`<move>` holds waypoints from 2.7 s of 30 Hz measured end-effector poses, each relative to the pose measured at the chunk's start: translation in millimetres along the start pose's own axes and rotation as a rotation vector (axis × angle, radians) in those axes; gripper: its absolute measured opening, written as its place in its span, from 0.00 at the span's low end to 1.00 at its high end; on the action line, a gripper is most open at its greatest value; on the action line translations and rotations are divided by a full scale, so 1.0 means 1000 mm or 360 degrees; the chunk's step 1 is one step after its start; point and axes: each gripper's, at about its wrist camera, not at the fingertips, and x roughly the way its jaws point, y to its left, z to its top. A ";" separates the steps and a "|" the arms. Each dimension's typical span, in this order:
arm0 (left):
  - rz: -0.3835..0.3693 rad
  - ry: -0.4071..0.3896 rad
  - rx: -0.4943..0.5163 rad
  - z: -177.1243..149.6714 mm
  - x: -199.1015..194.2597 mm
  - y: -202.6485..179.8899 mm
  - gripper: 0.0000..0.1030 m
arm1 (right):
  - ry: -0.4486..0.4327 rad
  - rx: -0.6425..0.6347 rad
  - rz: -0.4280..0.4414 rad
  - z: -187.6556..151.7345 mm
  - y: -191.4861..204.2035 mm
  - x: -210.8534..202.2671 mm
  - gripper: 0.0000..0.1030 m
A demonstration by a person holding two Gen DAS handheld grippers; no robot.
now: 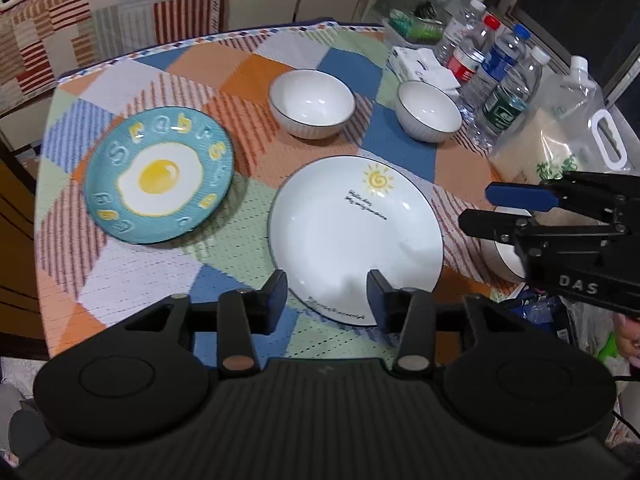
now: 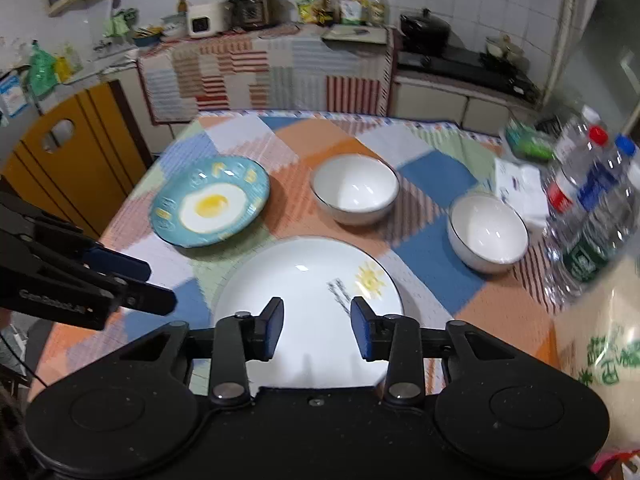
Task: Organize plates and bowls
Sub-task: 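Move both grippers to the teal egg plate and close them on its rim, then lift the teal egg plate with both grippers and lower it onto the sun plate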
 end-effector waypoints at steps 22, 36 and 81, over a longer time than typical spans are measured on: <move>0.0460 -0.0150 -0.0123 0.044 -0.022 0.114 0.84 | 0.0075 -0.0312 0.0385 0.100 0.061 0.068 0.65; 0.0498 -0.0110 -0.0247 0.032 0.064 0.170 0.84 | 0.0062 0.0002 0.0479 0.069 0.042 0.204 0.67; 0.0272 -0.0319 -0.0474 0.003 0.060 0.172 0.20 | -0.0009 0.0109 0.0521 0.054 0.031 0.195 0.24</move>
